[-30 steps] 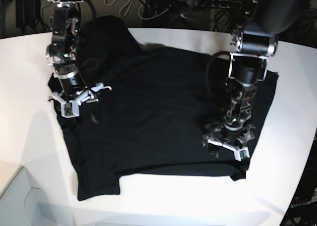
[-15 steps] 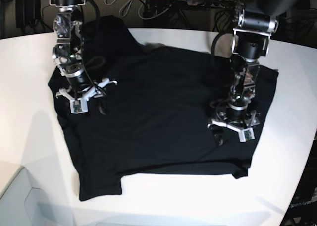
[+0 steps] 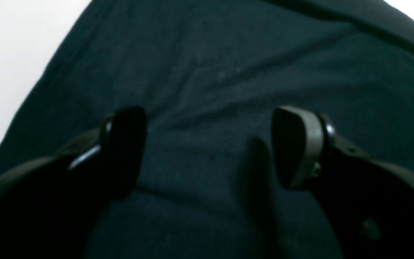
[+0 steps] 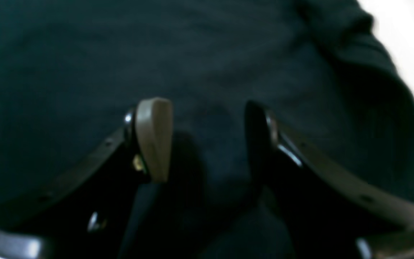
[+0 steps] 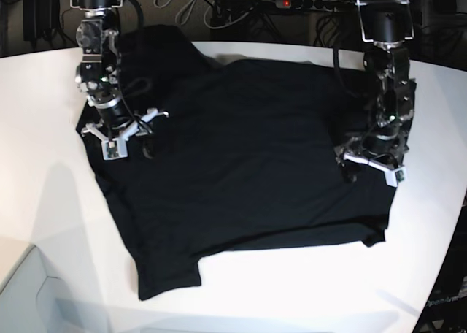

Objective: Layout the t-shirt on the table in an organized manner, then fold the t-shirt properly
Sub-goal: 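Grasp the shirt near the collar with both grippers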

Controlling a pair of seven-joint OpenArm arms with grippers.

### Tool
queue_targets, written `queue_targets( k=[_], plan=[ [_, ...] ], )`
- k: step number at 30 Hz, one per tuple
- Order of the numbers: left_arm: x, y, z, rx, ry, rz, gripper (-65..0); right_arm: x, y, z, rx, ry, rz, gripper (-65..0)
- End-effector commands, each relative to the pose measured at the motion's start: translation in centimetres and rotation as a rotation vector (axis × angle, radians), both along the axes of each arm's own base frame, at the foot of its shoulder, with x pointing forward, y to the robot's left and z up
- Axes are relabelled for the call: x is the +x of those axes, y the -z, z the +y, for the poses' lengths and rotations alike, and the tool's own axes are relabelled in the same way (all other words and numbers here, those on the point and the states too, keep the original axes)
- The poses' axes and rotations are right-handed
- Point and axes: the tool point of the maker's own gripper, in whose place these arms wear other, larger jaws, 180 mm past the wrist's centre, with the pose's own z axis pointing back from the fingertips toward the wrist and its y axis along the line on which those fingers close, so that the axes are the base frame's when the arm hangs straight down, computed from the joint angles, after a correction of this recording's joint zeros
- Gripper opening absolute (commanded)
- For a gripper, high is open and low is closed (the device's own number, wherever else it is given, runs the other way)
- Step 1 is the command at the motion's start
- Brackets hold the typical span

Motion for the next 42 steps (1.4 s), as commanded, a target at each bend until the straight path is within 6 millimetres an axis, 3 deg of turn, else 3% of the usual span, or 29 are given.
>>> queue_targets(
  k=[1,10,14,16,19,22,25,29,36,40,42],
  plan=[
    [-1.8,1.4,0.8,-0.006,-0.021,0.079,-12.3,0.8,-1.4,-0.3,0.005,0.005,-0.056,-32.2],
    [-4.4,1.0,0.6,0.013,-0.003,0.076,-12.3,-3.8,0.8,-0.3,-0.001,-0.001,0.023,-32.2],
    [-4.9,0.9,2.5,0.016,-0.056,0.075,-12.3,-6.3,0.1,0.3,-0.007,-0.017,0.024,-32.2],
    [-4.9,0.7,3.3,0.018,-0.079,0.068,-12.3,-6.3,-1.2,0.5,-0.013,-0.024,-0.008,-32.2],
    [-4.9,0.4,4.0,0.020,-0.098,0.062,-12.3,-4.8,-3.3,0.6,-0.020,-0.030,-0.071,-32.2],
    [-4.8,0.2,4.4,0.024,-0.107,0.056,-12.3,-1.3,-5.5,0.5,-0.022,-0.029,-0.147,-32.2],
    [-4.6,-0.1,4.4,0.026,-0.106,0.047,-12.3,1.7,-6.2,0.4,-0.009,-0.018,-0.179,-32.2],
    [-4.0,-0.4,4.4,0.023,-0.108,0.036,-12.3,4.6,-4.6,1.4,0.016,-0.035,-0.143,-32.2],
    [-3.8,-0.7,4.4,0.024,-0.106,0.029,-12.3,6.0,-2.4,3.3,0.029,-0.084,-0.085,-32.2],
    [-3.9,-0.5,4.4,0.024,-0.109,0.033,-12.3,7.8,-1.3,2.4,0.034,-0.061,-0.049,-32.2],
    [-4.0,-0.4,4.4,0.024,-0.110,0.033,-12.3,8.8,-0.8,0.5,0.019,-0.030,-0.027,-32.2]
  ],
)
